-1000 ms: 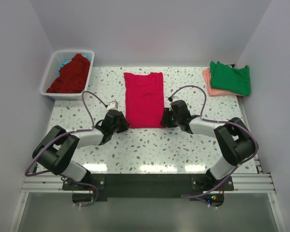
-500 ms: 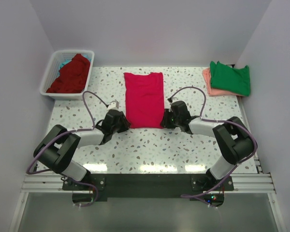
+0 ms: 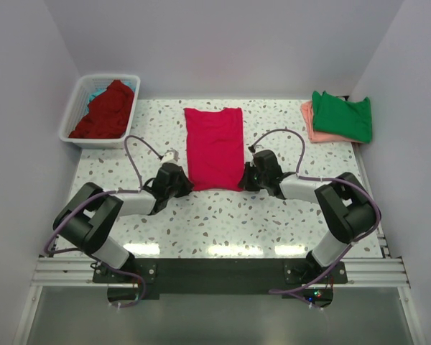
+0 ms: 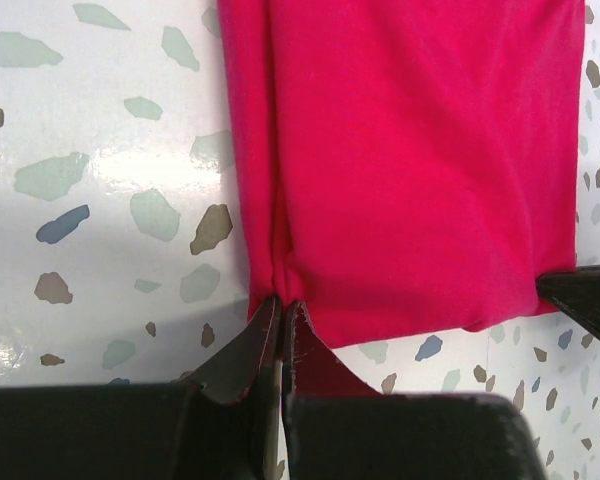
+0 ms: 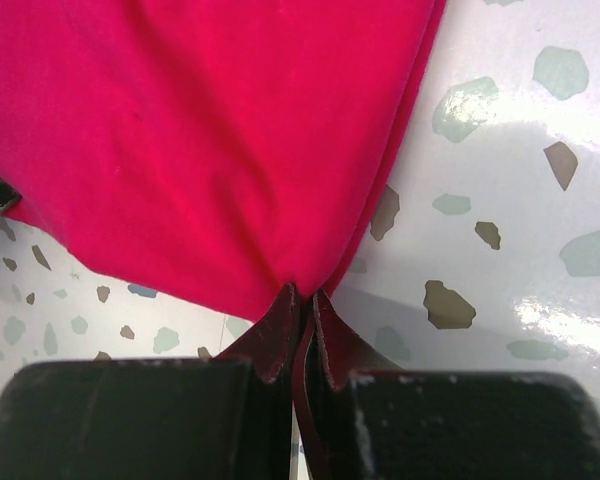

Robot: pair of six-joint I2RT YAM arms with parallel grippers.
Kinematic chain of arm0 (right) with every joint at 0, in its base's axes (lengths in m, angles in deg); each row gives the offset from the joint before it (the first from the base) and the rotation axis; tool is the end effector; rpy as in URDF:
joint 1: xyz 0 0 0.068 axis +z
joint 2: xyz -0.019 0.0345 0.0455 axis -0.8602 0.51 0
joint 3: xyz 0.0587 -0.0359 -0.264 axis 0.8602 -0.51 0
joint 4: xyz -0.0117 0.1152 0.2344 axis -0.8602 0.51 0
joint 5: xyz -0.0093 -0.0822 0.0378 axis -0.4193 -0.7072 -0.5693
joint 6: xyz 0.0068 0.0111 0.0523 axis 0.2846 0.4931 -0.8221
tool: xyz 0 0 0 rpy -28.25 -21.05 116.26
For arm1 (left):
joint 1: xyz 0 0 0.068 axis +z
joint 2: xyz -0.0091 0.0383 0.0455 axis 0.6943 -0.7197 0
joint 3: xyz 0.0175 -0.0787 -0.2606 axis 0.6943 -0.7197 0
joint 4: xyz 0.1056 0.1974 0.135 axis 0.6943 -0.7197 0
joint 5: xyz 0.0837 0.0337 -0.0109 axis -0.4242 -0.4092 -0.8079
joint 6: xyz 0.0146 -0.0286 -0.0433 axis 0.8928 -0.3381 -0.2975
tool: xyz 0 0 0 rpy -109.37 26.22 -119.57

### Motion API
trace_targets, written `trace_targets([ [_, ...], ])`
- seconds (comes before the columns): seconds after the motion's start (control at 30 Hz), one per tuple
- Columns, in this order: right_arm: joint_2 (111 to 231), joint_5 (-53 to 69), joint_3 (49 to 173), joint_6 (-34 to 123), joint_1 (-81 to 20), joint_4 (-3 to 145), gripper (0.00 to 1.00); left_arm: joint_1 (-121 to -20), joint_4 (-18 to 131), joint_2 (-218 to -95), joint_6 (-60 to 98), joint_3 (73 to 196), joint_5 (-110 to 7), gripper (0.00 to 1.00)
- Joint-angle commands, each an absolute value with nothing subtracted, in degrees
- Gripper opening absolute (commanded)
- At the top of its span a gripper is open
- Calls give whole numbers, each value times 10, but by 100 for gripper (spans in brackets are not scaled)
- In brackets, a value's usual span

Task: Fold and stack the t-shirts
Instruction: Fold the tshirt

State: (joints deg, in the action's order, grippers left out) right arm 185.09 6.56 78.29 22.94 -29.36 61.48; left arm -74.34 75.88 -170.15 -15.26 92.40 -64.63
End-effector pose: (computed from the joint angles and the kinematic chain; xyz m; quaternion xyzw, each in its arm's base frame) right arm 0.2762 0.1638 0.1441 -0.0330 0.9174 0.2354 0.3192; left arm 0.2434 -0.1391 0.1305 -0.1369 0.8876 -0.2387 0.3694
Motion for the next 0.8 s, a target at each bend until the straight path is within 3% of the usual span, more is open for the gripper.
trace_targets([
  [0.0,1857,72,784,234,-287,639,0,-742,759,-1708,-143,930,-636,0],
  [0.4,1777,14,744,240,-249,681,0,-767,674,-1601,-131,888,-701,0],
  [0.77,1662,-100,687,193,-142,741,0,-871,552,-1484,-204,851,-820,0],
])
